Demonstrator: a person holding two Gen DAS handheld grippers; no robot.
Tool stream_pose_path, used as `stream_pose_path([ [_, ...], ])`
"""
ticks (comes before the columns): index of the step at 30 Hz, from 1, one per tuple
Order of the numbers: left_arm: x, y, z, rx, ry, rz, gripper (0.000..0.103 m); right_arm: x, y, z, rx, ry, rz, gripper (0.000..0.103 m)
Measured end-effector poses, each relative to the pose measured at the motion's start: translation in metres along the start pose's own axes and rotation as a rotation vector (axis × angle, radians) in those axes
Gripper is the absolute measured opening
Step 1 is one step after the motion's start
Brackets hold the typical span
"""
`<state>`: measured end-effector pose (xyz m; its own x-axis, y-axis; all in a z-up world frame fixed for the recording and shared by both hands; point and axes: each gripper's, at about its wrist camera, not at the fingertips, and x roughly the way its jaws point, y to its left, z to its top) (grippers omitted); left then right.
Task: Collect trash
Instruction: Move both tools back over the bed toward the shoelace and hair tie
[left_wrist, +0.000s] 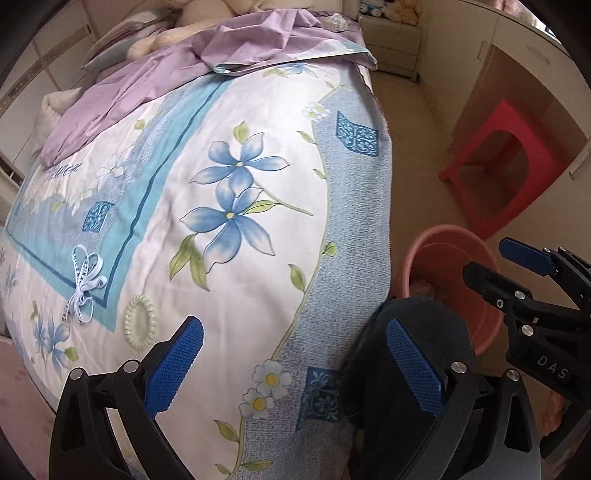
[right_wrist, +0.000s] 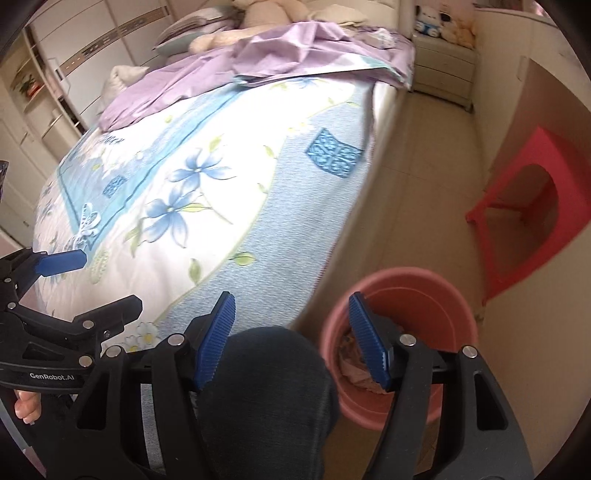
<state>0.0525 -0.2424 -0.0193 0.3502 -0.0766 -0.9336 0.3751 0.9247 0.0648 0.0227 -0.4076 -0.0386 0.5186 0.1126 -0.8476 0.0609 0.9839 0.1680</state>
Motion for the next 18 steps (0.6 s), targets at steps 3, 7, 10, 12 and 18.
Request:
stream_pose_path([
  [3, -0.004, 0.025, -0.01, -0.05, 0.001, 0.008, 0.098, 0.004, 0.024, 0.003, -0.039, 0.009, 0.017, 0.063],
  [7, -0.009, 0.05, -0.022, -0.098, -0.001, 0.02, 0.098, 0.007, 0.057, 0.006, -0.099, 0.017, 0.04, 0.063],
  [10, -0.013, 0.068, -0.031, -0.134, -0.005, 0.021, 0.098, 0.008, 0.079, 0.007, -0.133, 0.021, 0.054, 0.063],
  [12, -0.016, 0.079, -0.037, -0.156, -0.009, 0.023, 0.098, 0.009, 0.094, 0.009, -0.153, 0.026, 0.065, 0.063],
  [18, -0.02, 0.115, -0.059, -0.231, -0.011, 0.037, 0.098, 0.012, 0.131, 0.008, -0.217, 0.04, 0.086, 0.063],
])
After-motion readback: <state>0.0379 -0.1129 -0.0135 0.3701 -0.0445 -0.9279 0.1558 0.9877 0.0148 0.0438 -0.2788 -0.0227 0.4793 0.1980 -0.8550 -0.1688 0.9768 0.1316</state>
